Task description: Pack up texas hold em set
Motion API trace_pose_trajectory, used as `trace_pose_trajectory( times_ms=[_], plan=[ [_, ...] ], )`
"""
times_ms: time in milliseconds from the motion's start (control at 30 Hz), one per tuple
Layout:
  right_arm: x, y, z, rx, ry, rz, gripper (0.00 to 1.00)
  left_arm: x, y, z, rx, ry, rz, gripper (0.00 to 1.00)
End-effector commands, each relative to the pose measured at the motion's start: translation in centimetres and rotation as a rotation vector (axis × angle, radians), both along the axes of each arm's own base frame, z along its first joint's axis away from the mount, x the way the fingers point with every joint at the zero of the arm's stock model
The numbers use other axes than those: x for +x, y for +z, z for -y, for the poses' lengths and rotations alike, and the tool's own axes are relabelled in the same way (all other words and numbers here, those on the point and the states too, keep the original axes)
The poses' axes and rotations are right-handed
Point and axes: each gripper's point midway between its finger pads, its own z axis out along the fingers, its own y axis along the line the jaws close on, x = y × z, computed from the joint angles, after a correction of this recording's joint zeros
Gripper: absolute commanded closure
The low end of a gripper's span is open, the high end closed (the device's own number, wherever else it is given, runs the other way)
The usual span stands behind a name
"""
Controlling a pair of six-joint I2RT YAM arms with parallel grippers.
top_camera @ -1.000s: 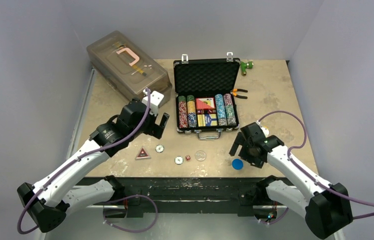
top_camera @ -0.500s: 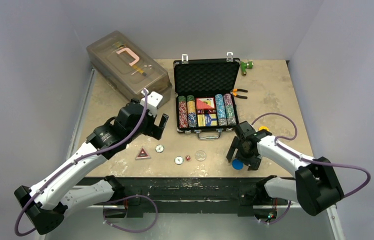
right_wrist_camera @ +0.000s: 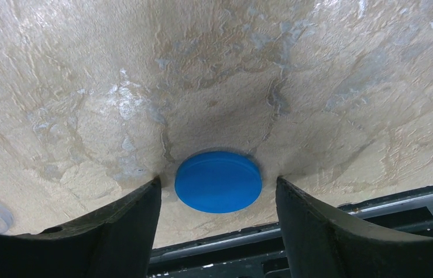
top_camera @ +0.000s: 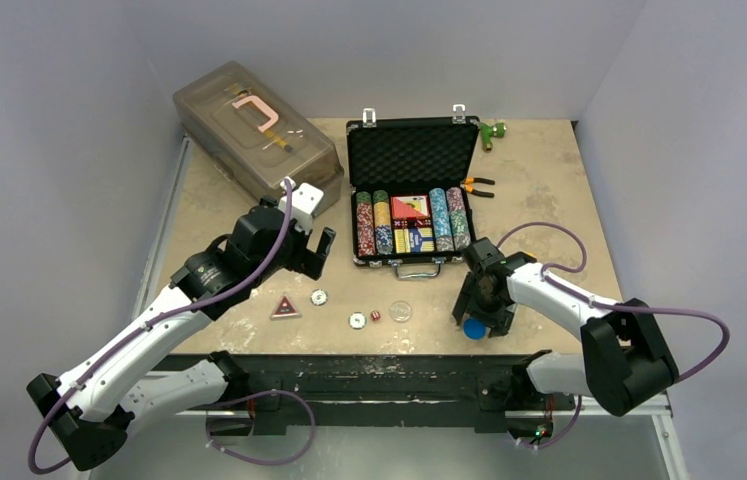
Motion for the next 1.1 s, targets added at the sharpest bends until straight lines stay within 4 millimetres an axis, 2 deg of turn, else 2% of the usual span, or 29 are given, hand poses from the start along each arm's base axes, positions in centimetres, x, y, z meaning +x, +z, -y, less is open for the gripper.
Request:
trace_pose_trajectory(
  times_ms=[0, 300, 467, 633, 767, 900, 1067],
  plan=[
    [1.0, -0.9, -0.8, 0.028, -0.044, 0.045, 0.33, 0.1, 1.8, -0.1, -0.024, 0.004, 0.044, 0.04],
    [1.2, -0.6, -0.4, 0.019, -0.081, 0.082, 0.51, 0.1, 1.7, -0.1, -0.023, 0.004, 0.043, 0.04],
    [1.3, 0.0, -0.4, 0.030, -0.094, 0.102, 0.58, 0.0, 1.7, -0.1, -0.024, 0.002, 0.041, 0.05],
    [2.4, 1.8, -0.8, 0.053, -0.102, 0.164, 0.72, 0.0, 1.7, -0.1, -0.026, 0.002, 0.042, 0.05],
    [3.5, 3.6, -1.4, 0.086, -0.106, 0.216, 0.79, 0.0, 1.8, 0.0, -0.028, 0.001, 0.043, 0.05],
    [5.8, 5.9, -2.8, 0.145, -0.118, 0.299, 0.83, 0.0, 1.7, 0.1, -0.028, -0.002, 0.041, 0.05],
    [11.3, 9.0, -5.2, 0.204, -0.151, 0.425, 0.85, 0.1, 1.5, 0.2, -0.027, -0.005, 0.034, 0.05]
  ],
)
